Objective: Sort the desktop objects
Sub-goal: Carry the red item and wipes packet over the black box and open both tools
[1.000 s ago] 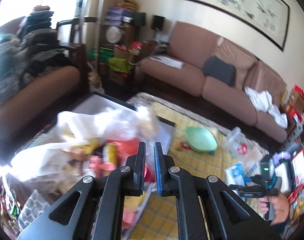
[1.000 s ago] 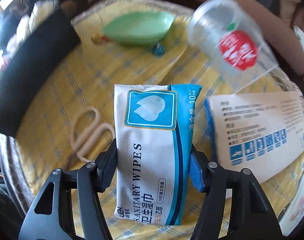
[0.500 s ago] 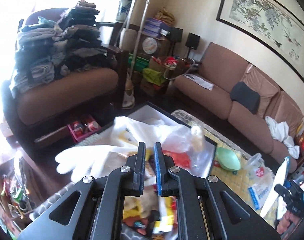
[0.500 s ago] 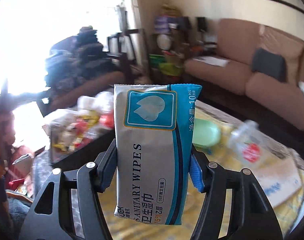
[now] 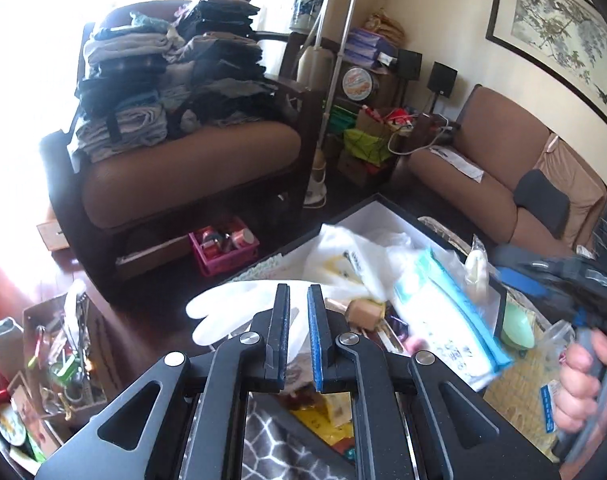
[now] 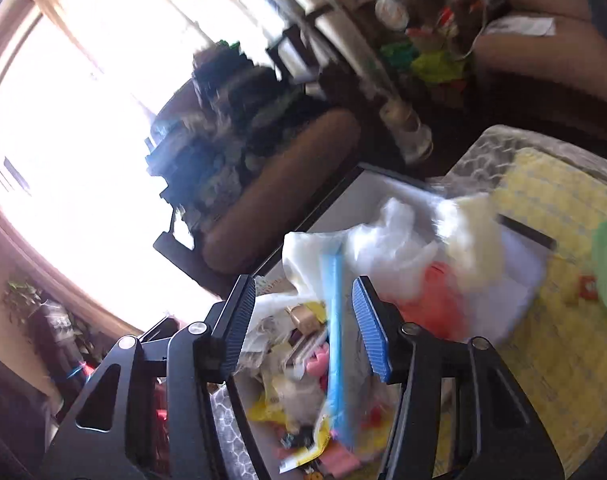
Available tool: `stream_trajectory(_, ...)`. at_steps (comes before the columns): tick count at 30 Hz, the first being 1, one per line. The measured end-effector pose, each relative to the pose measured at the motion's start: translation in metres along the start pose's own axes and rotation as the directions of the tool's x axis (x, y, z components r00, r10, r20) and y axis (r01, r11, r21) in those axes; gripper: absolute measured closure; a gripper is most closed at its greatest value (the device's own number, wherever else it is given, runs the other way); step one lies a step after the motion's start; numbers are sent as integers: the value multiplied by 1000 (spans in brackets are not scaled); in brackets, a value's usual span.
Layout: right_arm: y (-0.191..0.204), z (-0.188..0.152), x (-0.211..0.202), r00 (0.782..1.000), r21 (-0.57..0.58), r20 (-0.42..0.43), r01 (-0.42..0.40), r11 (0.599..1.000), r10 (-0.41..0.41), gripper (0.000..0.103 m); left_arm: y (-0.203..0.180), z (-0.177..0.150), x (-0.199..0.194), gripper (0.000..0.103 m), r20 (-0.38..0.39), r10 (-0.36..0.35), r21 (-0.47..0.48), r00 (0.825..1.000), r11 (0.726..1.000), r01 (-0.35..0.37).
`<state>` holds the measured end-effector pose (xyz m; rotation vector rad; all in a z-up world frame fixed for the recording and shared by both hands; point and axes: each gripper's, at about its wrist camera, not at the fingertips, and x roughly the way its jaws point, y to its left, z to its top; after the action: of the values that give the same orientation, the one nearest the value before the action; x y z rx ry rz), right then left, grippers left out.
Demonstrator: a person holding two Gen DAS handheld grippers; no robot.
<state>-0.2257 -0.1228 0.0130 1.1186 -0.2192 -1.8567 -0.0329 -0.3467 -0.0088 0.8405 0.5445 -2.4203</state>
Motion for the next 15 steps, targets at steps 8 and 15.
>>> stream_trajectory(8, 19, -29, 17, 968, -148, -80, 226, 963, -239, 54, 10, -3, 10, 96, -39, -33, -28, 999, 999, 32)
stream_trajectory(15, 10, -49, 14, 857, -248, -174, 438, 864, -485, 79, 9, -4, 12, 69, -62, -98, -35, 993, 995, 96)
